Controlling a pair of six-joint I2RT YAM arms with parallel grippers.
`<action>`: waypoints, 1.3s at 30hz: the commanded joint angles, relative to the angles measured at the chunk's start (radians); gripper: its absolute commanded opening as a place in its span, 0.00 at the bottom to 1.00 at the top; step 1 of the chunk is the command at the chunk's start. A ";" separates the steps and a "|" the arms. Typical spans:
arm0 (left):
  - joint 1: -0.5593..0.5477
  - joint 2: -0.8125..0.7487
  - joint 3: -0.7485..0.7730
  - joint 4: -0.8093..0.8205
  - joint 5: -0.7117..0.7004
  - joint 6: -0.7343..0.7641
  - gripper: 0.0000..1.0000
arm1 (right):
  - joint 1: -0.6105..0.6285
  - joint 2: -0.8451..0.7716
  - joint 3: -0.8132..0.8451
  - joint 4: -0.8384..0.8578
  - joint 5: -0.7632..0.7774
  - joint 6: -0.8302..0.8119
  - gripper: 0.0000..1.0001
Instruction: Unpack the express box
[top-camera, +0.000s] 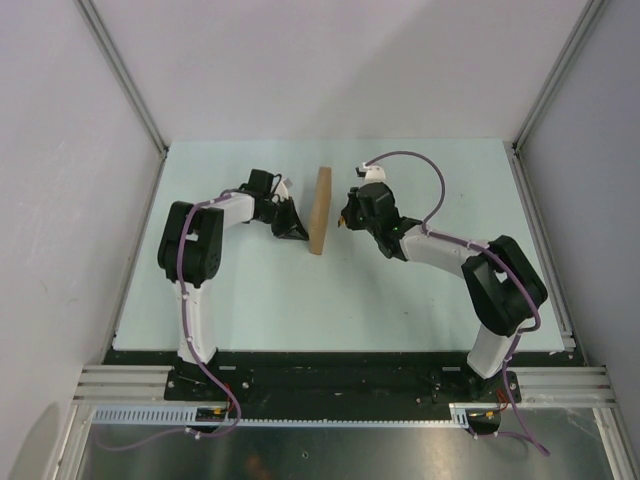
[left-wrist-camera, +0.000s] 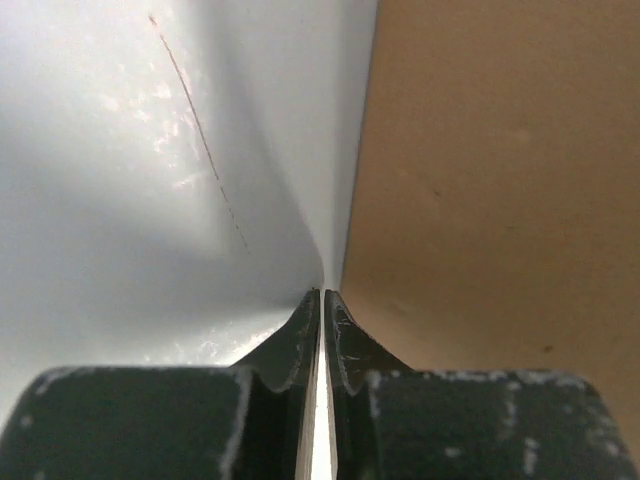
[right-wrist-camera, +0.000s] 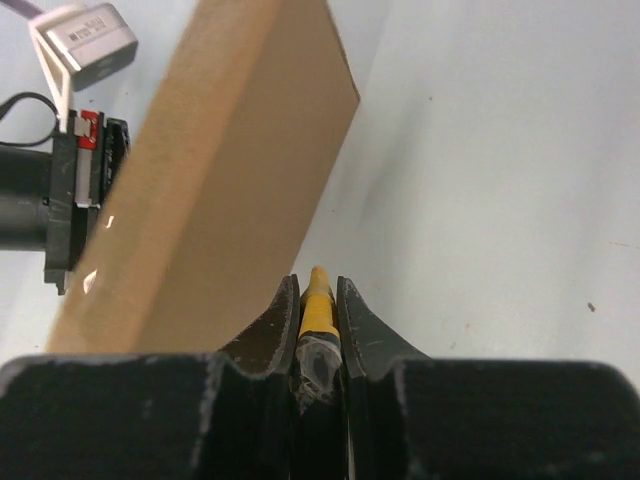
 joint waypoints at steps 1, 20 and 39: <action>-0.008 -0.048 -0.035 -0.039 0.065 0.039 0.10 | 0.014 0.018 0.054 0.050 -0.001 -0.016 0.00; -0.025 -0.292 -0.070 -0.038 -0.154 0.105 0.45 | 0.017 -0.022 0.080 -0.079 0.118 -0.027 0.00; -0.158 -0.214 0.252 -0.039 -0.386 0.241 0.84 | 0.007 -0.158 0.073 -0.320 0.220 0.015 0.00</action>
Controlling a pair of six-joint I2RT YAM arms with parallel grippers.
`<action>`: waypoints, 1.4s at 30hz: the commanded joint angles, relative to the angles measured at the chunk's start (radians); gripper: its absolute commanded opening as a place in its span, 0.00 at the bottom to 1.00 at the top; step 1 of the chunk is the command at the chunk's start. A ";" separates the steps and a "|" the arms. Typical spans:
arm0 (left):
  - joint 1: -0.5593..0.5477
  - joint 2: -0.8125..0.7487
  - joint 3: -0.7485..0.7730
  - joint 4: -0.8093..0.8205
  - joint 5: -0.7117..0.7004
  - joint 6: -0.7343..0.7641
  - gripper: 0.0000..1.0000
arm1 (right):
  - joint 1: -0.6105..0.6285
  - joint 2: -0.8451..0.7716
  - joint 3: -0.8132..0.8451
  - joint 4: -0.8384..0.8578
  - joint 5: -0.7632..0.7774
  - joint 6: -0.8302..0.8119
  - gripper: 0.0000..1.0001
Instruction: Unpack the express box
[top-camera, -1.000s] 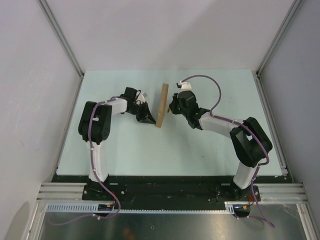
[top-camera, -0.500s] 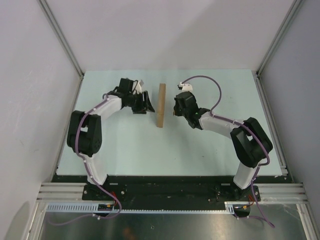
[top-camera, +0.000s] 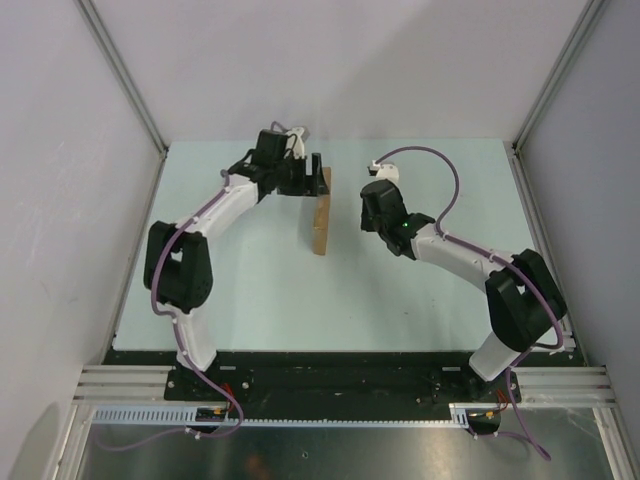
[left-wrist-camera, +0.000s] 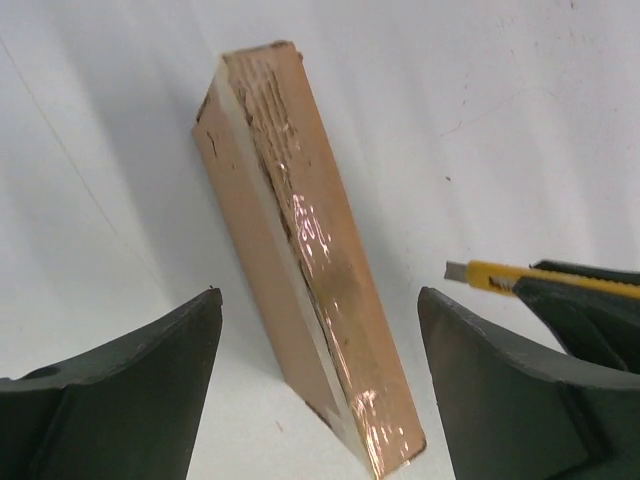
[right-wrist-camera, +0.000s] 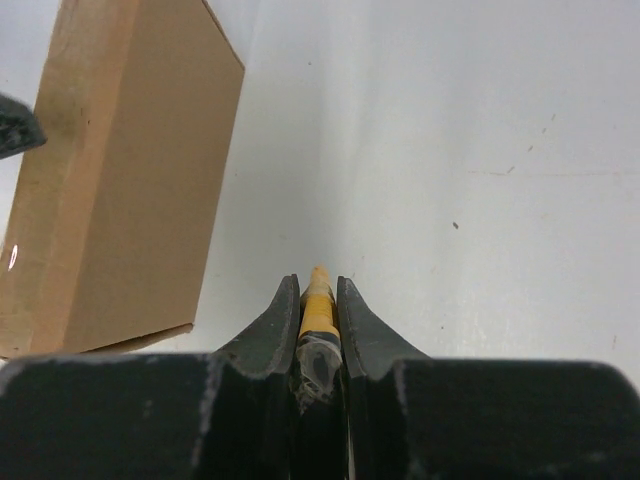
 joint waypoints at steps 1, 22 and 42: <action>-0.037 0.057 0.087 0.009 -0.119 0.055 0.84 | -0.010 -0.045 0.034 -0.042 0.046 0.019 0.00; -0.134 0.188 0.171 -0.002 -0.244 0.167 0.60 | -0.073 -0.077 0.006 -0.056 0.034 0.017 0.00; -0.212 -0.240 -0.318 -0.003 -0.021 0.494 0.54 | -0.237 -0.183 0.005 -0.003 -0.258 -0.020 0.00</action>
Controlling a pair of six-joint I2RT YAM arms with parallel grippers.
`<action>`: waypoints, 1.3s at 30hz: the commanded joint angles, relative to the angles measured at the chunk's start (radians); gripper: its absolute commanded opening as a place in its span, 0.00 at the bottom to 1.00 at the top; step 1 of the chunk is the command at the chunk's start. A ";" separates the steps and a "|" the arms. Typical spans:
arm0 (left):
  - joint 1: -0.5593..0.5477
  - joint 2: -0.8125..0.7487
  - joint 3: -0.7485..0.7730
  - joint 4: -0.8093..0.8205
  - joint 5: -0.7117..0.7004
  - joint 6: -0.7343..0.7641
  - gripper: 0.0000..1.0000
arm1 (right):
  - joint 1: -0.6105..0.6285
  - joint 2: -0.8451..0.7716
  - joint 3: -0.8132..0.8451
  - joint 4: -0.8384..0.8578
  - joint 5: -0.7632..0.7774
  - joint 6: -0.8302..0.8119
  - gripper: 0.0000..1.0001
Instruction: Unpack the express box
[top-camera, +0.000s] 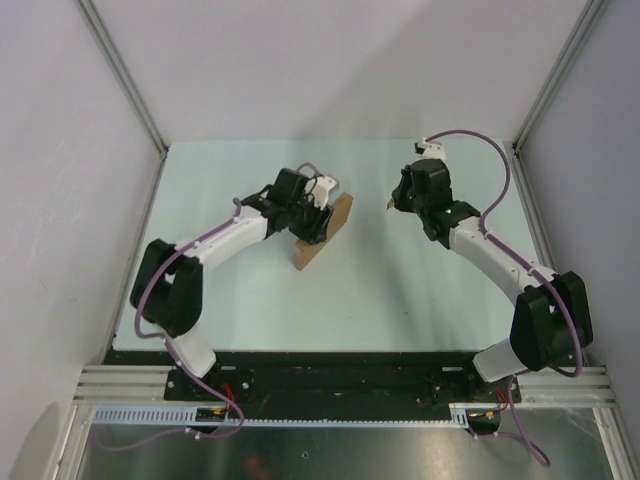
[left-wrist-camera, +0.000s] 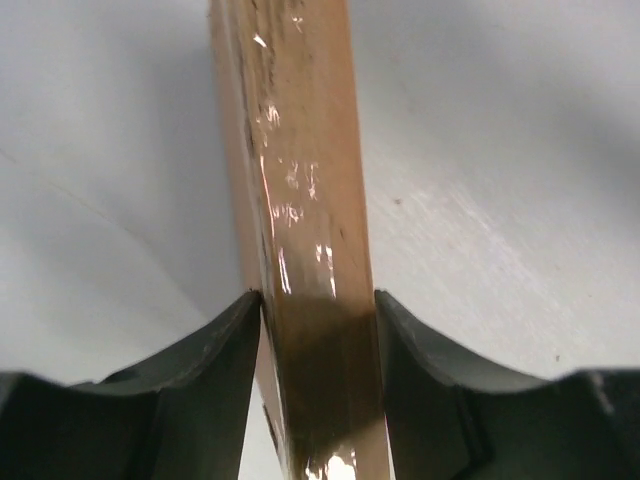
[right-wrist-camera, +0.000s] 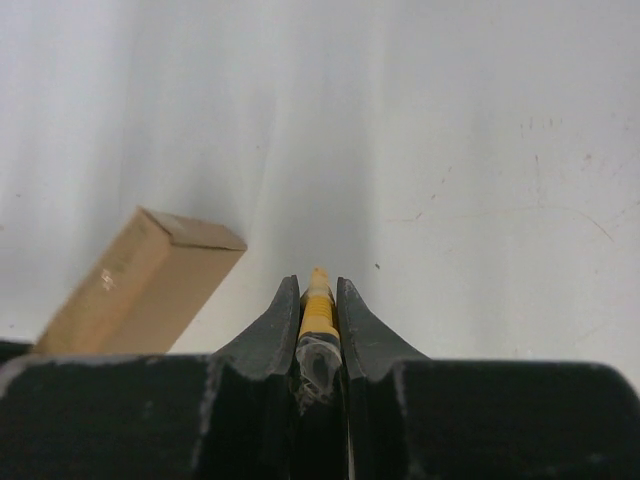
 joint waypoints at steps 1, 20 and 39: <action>-0.063 -0.138 -0.092 0.001 0.061 0.150 0.54 | -0.030 -0.029 0.005 0.063 -0.131 -0.017 0.00; -0.075 -0.195 -0.154 -0.002 -0.134 0.124 0.51 | -0.040 0.208 0.007 0.419 -0.304 0.081 0.00; -0.069 -0.121 -0.026 -0.002 -0.148 0.131 0.68 | -0.096 0.514 0.186 0.592 -0.652 0.238 0.00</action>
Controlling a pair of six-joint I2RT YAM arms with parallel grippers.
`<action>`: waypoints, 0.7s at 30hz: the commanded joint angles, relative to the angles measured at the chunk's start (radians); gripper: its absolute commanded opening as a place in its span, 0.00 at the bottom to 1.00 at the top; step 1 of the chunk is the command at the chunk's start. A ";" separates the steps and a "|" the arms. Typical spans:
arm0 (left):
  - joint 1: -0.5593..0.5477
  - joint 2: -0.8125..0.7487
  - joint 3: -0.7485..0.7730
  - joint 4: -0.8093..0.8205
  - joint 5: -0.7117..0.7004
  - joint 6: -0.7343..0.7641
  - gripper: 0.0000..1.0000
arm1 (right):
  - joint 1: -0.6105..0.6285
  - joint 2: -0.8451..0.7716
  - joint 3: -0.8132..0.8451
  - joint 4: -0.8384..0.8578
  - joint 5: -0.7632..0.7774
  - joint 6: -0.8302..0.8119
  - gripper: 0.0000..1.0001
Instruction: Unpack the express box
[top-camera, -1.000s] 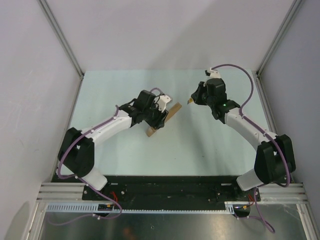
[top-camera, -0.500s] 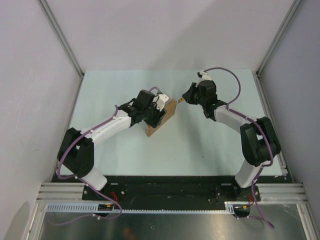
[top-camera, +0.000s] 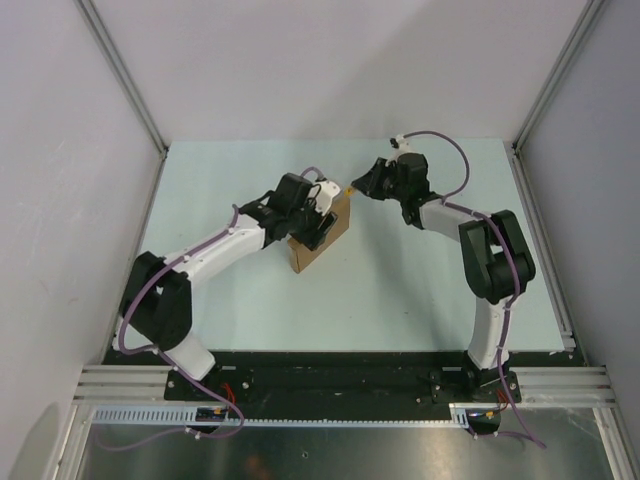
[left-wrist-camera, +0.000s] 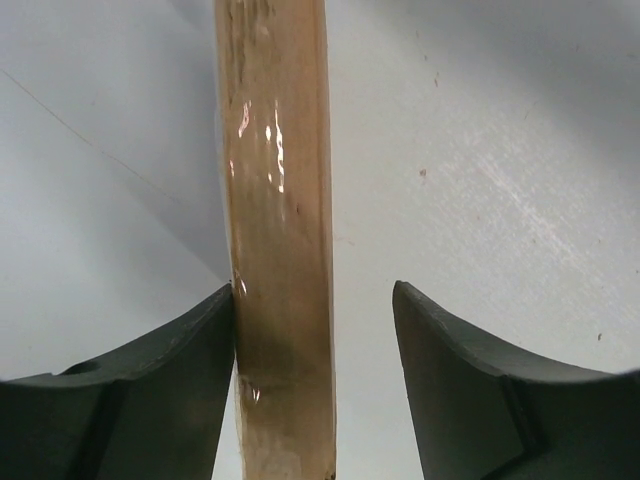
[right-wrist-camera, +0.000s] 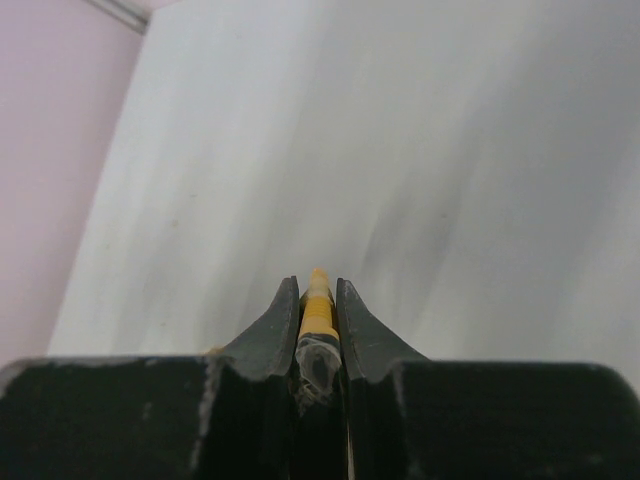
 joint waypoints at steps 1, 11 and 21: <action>0.010 0.043 0.092 0.022 0.011 0.047 0.68 | -0.012 0.059 0.073 0.081 -0.163 0.086 0.00; 0.039 0.110 0.143 0.021 0.075 0.017 0.78 | -0.042 0.110 0.073 0.026 -0.333 0.140 0.00; 0.065 0.063 0.082 -0.001 0.160 0.003 0.80 | -0.029 -0.003 0.071 -0.284 -0.252 0.057 0.00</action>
